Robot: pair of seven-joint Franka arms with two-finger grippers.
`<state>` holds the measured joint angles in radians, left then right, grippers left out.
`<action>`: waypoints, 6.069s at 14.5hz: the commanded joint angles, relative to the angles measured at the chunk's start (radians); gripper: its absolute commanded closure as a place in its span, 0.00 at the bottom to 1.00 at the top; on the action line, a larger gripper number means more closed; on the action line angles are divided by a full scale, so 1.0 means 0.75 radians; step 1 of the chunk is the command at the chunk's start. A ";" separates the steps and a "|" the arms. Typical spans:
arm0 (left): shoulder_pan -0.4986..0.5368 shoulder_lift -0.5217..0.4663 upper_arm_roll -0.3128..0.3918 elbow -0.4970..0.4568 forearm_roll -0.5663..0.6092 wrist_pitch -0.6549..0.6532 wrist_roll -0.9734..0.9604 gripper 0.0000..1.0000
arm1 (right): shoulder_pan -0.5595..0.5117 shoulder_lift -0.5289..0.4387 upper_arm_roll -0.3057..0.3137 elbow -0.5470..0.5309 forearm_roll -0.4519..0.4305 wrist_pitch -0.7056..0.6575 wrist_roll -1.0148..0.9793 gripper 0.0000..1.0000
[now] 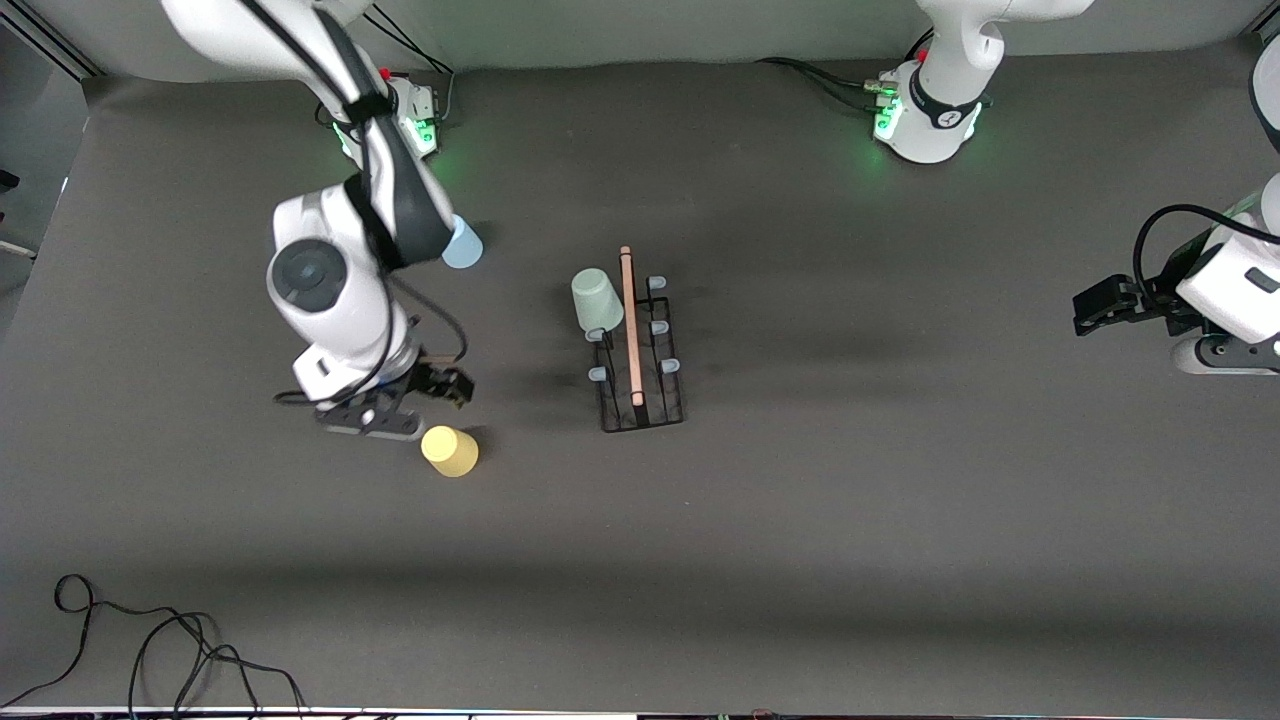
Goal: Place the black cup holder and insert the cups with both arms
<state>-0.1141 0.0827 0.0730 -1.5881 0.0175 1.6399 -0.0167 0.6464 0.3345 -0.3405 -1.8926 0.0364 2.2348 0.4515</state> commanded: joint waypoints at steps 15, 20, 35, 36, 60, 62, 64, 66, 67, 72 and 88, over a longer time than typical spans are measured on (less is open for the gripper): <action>-0.010 -0.016 -0.009 -0.002 0.011 -0.004 0.000 0.00 | -0.040 0.384 0.010 0.085 0.158 0.368 -0.085 0.00; -0.010 -0.014 -0.009 -0.002 0.013 -0.002 0.000 0.00 | -0.038 0.389 0.012 0.079 0.179 0.356 -0.085 0.08; -0.007 -0.008 -0.009 -0.004 0.011 0.000 0.012 0.00 | 0.095 0.211 0.012 0.441 0.271 -0.235 0.250 0.98; -0.005 -0.008 -0.009 -0.004 0.013 0.000 0.012 0.00 | 0.146 0.221 0.012 0.462 0.271 -0.233 0.334 0.98; -0.007 -0.006 -0.009 -0.008 0.013 -0.002 0.016 0.00 | 0.328 0.276 -0.083 0.574 0.281 -0.302 0.487 0.00; -0.007 -0.006 -0.009 -0.008 0.014 -0.002 0.014 0.00 | 0.326 0.197 -0.167 0.580 0.281 -0.451 0.370 0.00; -0.010 -0.006 -0.009 -0.008 0.014 0.002 0.016 0.00 | 0.326 0.117 -0.263 0.582 0.281 -0.606 0.249 0.00; -0.010 -0.006 -0.009 -0.008 0.014 0.002 0.016 0.00 | 0.328 0.051 -0.345 0.589 0.279 -0.754 0.157 0.00; -0.010 -0.006 -0.009 -0.008 0.014 0.000 0.014 0.00 | 0.331 0.027 -0.388 0.593 0.279 -0.819 0.114 0.00; -0.010 -0.006 -0.009 -0.008 0.014 0.000 0.014 0.00 | 0.331 -0.133 -0.589 0.615 0.250 -1.016 -0.017 0.00; -0.010 -0.014 -0.011 -0.006 0.014 0.000 0.016 0.00 | -0.262 -0.274 -0.011 0.603 0.013 -1.084 -0.303 0.00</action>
<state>-0.1150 0.0826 0.0628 -1.5893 0.0175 1.6408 -0.0166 0.5544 0.1573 -0.4711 -1.4388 0.0836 1.4306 0.2349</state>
